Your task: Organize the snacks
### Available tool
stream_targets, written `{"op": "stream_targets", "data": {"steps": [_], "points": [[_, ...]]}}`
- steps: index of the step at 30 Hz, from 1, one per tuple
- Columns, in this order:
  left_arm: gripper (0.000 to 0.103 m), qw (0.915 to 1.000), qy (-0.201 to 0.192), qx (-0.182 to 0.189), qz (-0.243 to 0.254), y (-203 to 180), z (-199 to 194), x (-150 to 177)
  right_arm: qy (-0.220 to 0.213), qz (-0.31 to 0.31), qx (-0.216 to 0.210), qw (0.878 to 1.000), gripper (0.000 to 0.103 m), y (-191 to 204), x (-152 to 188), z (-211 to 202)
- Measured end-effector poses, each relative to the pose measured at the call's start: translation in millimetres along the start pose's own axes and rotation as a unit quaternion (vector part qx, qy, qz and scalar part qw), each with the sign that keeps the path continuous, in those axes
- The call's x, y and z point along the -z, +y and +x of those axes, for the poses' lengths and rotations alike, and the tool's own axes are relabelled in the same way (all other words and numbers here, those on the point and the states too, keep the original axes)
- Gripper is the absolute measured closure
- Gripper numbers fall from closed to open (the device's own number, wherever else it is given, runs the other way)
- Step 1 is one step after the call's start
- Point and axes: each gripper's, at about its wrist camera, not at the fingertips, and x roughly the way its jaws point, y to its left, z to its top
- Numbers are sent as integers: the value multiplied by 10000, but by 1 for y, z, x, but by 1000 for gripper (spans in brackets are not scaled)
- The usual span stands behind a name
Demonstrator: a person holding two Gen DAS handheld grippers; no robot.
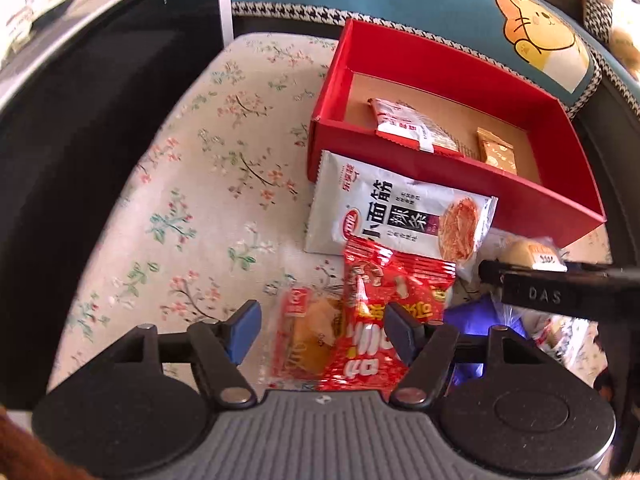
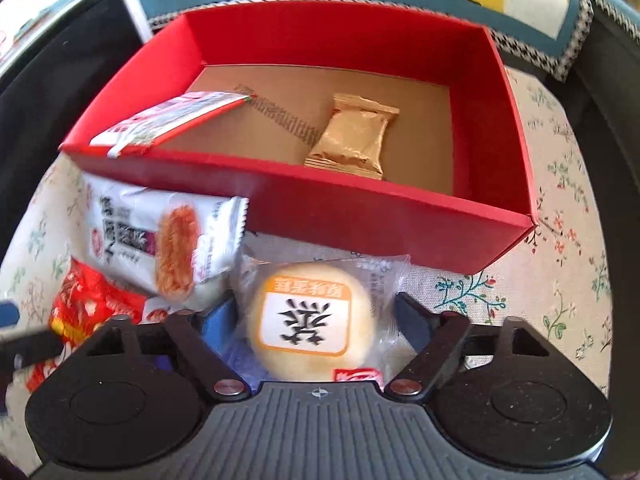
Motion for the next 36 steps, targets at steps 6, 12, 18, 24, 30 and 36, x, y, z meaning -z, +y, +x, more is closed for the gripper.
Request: {"op": "stream_targets", "data": {"steps": [6, 12, 18, 24, 30, 36], "points": [[0, 9999, -20, 35, 128, -19, 1, 3, -79, -111, -51, 9999, 29, -6, 8, -18], [0, 9997, -98, -89, 199, -43, 6, 0, -268, -19, -181, 9995, 29, -19, 12, -40], [0, 9986, 33, -406, 335, -55, 28, 4, -197, 9, -213, 9996, 29, -27, 15, -42], [7, 9978, -70, -504, 430, -57, 23, 8, -46, -29, -191, 9998, 28, -37, 30, -45], [10, 9982, -81, -361, 463, -51, 14, 15, 70, -10, -139, 9999, 25, -47, 42, -49], [11, 9981, -83, -199, 571, -54, 9, 20, 192, -44, -39, 9998, 15, -47, 54, -49]]}}
